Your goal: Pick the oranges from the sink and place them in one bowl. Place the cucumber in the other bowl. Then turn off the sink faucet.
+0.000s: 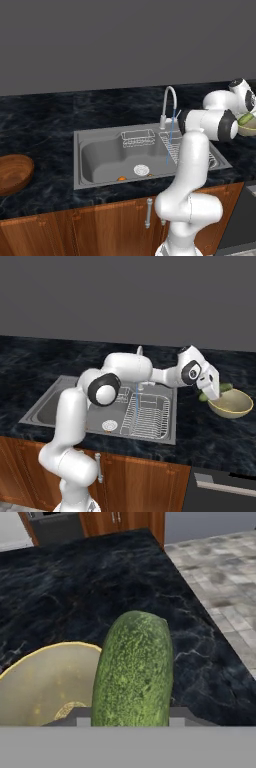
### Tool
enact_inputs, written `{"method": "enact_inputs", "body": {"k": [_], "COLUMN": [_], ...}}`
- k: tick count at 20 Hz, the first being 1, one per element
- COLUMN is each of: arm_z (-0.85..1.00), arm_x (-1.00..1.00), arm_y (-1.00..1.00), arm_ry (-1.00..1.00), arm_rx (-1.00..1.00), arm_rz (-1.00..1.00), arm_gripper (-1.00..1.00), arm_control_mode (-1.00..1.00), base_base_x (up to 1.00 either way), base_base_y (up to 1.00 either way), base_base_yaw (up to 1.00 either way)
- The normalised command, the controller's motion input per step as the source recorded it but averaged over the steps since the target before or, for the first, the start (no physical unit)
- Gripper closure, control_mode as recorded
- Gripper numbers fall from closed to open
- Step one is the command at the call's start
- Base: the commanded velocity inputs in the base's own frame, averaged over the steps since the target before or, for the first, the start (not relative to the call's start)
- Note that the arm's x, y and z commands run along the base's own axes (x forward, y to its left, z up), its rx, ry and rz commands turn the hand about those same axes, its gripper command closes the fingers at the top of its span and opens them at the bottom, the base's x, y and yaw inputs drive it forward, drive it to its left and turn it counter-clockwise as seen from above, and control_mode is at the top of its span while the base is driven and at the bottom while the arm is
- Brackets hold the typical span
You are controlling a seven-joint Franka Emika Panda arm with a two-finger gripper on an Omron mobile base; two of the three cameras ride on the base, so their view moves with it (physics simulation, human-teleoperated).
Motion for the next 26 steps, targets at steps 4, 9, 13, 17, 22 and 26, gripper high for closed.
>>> {"method": "enact_inputs", "body": {"k": [4,9,13,17,22,26], "arm_z": [-0.02,0.00,-0.02,-0.09,-0.13,-0.37], "arm_x": [0.16,0.19,0.24,0.24,0.20,0.18], "arm_y": [-0.30,-0.50,-0.39,-0.25,-0.20,-0.03], "arm_ry": [0.03,0.04,0.05,0.01,0.00,0.00], "arm_rx": [0.00,0.00,0.00,0.00,0.00,0.00], "arm_rz": [-0.02,0.00,0.00,0.00,0.00,0.00], "arm_gripper": [1.00,1.00,1.00,1.00,1.00,1.00], "arm_control_mode": [-1.00,-1.00,-1.00,-1.00,-1.00,-1.00], "base_base_x": [0.00,0.00,0.00,0.00,0.00,0.00], "base_base_y": [0.00,0.00,0.00,0.00,0.00,0.00], "base_base_yaw": [0.00,0.00,0.00,0.00,0.00,0.00]}}
